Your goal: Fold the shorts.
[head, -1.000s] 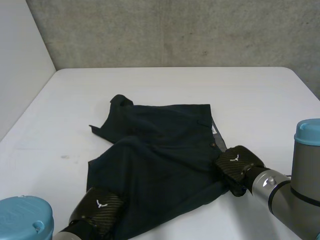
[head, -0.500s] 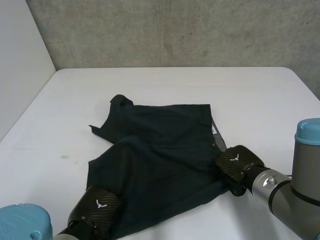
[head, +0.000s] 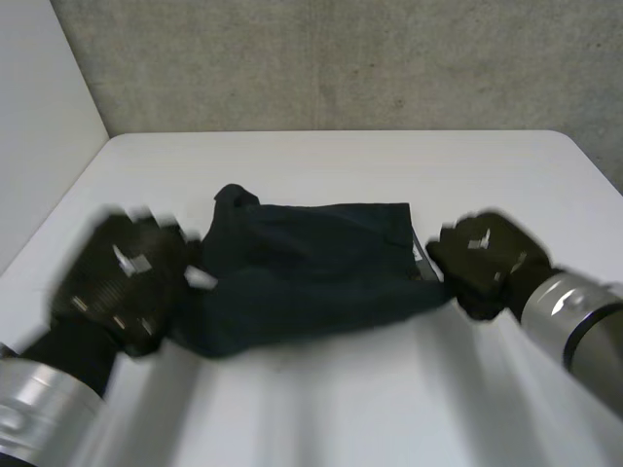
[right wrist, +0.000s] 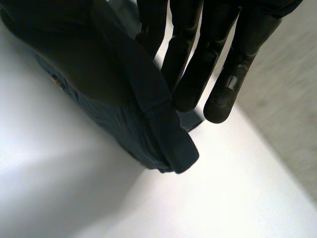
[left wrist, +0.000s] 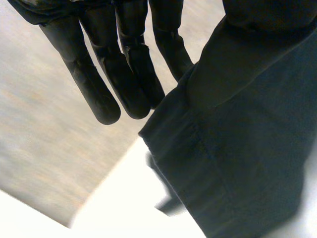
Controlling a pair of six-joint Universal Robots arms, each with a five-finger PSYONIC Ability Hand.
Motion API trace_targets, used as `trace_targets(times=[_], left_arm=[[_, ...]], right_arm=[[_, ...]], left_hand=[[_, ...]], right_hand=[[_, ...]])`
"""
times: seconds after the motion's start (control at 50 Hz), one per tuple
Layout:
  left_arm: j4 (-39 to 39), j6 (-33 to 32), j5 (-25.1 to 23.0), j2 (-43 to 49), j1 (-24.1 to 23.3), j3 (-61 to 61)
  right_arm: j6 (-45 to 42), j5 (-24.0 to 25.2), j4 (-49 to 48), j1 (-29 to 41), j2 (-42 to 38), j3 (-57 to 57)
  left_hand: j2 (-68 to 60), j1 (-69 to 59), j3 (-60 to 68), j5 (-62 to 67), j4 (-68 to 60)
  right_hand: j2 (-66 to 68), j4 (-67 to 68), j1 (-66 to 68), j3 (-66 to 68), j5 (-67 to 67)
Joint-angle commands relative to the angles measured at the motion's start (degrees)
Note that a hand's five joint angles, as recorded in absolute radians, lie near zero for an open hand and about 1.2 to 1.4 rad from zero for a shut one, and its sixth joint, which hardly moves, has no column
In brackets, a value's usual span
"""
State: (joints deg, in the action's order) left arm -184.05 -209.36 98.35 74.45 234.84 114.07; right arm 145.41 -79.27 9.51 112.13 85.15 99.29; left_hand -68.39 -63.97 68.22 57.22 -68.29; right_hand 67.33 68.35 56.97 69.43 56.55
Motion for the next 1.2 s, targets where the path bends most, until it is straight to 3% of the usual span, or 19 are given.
trace_targets(times=[0.02, 0.1, 0.2, 0.22, 0.4, 0.58, 0.7, 0.78, 1.0, 1.14, 1.18, 1.2], left_arm=[[0.8, -2.5, -0.4, -7.8, 5.7, -9.7], [1.0, -2.4, -1.1, -6.8, 6.6, -8.5], [0.4, -2.2, -1.9, -2.0, 6.6, -3.6], [0.3, -2.1, -1.9, -1.2, 6.7, -3.3], [0.1, -1.9, -1.8, 2.1, 6.2, -3.0], [0.1, -0.6, -1.9, 1.4, 6.1, -2.9], [0.1, -0.3, -1.9, 1.7, 6.0, -3.0], [0.1, -0.3, -1.9, 1.9, 6.1, -3.3], [-0.7, 0.0, -1.9, 4.0, 6.0, -5.4], [-0.7, 1.5, -1.8, 5.1, 5.8, -6.6], [-0.7, 2.5, -1.8, 5.2, 5.7, -6.9], [-0.7, 2.7, -1.8, 5.2, 5.7, -7.0]], right_arm=[[0.0, 2.4, 3.8, -0.1, 5.8, -9.3], [-0.4, 3.8, 5.4, -0.2, 5.0, -6.5], [0.0, 4.0, 7.8, -0.9, -0.3, -3.3], [0.2, 4.1, 8.2, -0.9, -0.7, -3.3], [8.2, 6.8, 13.3, -3.7, 0.5, -5.8], [15.7, 17.8, 16.2, -9.1, 0.5, -5.4], [19.7, 18.4, 16.4, -9.9, 0.5, -3.0], [21.5, 19.0, 13.0, -9.9, 1.6, 2.7], [32.1, 18.1, -8.1, -7.6, 4.0, 19.3], [32.4, 16.7, -15.5, -4.0, -5.2, 17.7], [32.1, 15.5, -15.2, -2.9, -8.1, 15.9], [32.2, 15.2, -15.1, -2.3, -9.6, 14.8]], left_hand=[[-11.6, -16.0, 11.8, 12.8, -11.7], [-11.6, -16.0, 11.8, 12.8, -11.7], [-11.6, -16.0, 11.8, 12.8, -11.7], [-11.6, -16.0, 11.8, 12.8, -11.7], [-11.6, -16.0, 11.8, 12.8, -11.7], [-11.6, -16.0, 11.8, 12.8, -11.7], [-11.6, -16.0, 11.8, 12.8, -11.7], [-11.6, -16.0, 11.8, 12.8, -11.7], [-11.6, -16.0, 11.8, 12.8, -11.7], [-11.6, -16.0, 11.8, 12.8, -11.7], [-11.6, -16.0, 11.8, 12.8, -11.7], [-11.6, -16.0, 11.8, 12.8, -11.7]], right_hand=[[12.7, 11.7, 23.0, 10.6, 13.5], [3.7, 2.7, 14.1, 1.6, 4.5], [-40.8, -41.8, -30.4, -42.9, -40.0], [-43.6, -44.6, -33.2, -45.7, -42.8], [-44.5, -45.5, -34.1, -46.6, -43.7], [-42.1, -43.1, -31.7, -44.2, -41.3], [-41.4, -42.5, -31.1, -43.5, -40.7], [-39.8, -40.8, -29.4, -41.9, -39.0], [-40.3, -41.3, -29.9, -42.4, -39.5], [-38.2, -39.3, -27.9, -40.3, -37.5], [-32.9, -33.9, -22.5, -35.0, -32.1], [-23.4, -24.4, -13.0, -25.5, -22.6]])
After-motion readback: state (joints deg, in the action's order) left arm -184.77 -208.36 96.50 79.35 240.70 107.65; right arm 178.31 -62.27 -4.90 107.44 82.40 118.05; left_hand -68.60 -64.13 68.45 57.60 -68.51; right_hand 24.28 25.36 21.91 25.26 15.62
